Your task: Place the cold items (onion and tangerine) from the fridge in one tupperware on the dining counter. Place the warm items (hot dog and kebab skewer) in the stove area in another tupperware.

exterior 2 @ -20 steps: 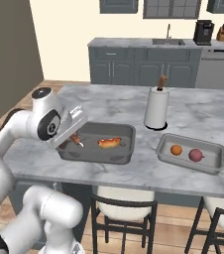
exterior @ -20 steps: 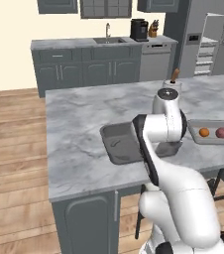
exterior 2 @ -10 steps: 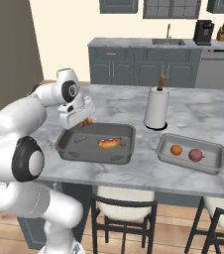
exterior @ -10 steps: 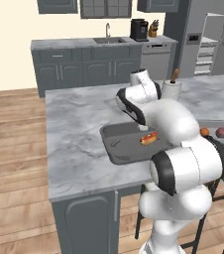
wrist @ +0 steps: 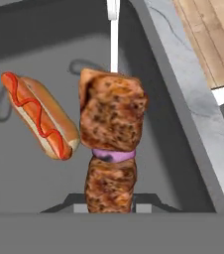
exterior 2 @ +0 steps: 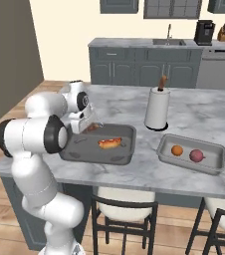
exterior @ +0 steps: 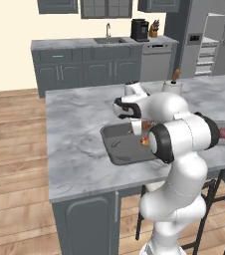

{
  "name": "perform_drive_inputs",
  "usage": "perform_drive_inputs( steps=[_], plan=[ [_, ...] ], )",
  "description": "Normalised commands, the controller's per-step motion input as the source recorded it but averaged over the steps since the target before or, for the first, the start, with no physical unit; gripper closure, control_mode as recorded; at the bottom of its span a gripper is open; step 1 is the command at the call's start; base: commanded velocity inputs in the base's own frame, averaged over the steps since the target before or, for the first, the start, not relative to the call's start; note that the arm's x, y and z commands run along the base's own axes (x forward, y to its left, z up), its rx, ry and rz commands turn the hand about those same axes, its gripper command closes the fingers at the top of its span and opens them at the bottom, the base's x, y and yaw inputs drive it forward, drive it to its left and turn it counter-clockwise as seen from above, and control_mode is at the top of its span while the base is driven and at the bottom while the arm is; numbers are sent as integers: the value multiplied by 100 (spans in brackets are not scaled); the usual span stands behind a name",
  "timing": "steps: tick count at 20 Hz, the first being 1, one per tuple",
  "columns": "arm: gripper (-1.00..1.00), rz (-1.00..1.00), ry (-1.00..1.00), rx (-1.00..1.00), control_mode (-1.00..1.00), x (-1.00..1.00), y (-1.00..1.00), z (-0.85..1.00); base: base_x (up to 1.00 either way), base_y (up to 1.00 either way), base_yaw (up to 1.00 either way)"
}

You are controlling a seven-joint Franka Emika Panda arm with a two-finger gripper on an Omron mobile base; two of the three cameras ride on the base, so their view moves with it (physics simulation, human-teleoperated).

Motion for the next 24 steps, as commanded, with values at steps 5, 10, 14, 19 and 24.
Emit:
perform_drive_inputs(
  steps=[5,10,14,19,24],
  plan=[
    [100,24,-16,17,-100,7,4,-67,0,0,0],
    [100,13,-1,4,-100,58,27,-32,0,0,0],
    [100,5,0,3,-100,94,36,-2,0,0,0],
    [100,2,0,7,-100,42,0,-56,0,0,0],
    [100,2,0,6,-100,37,0,-57,0,0,0]
  ],
)
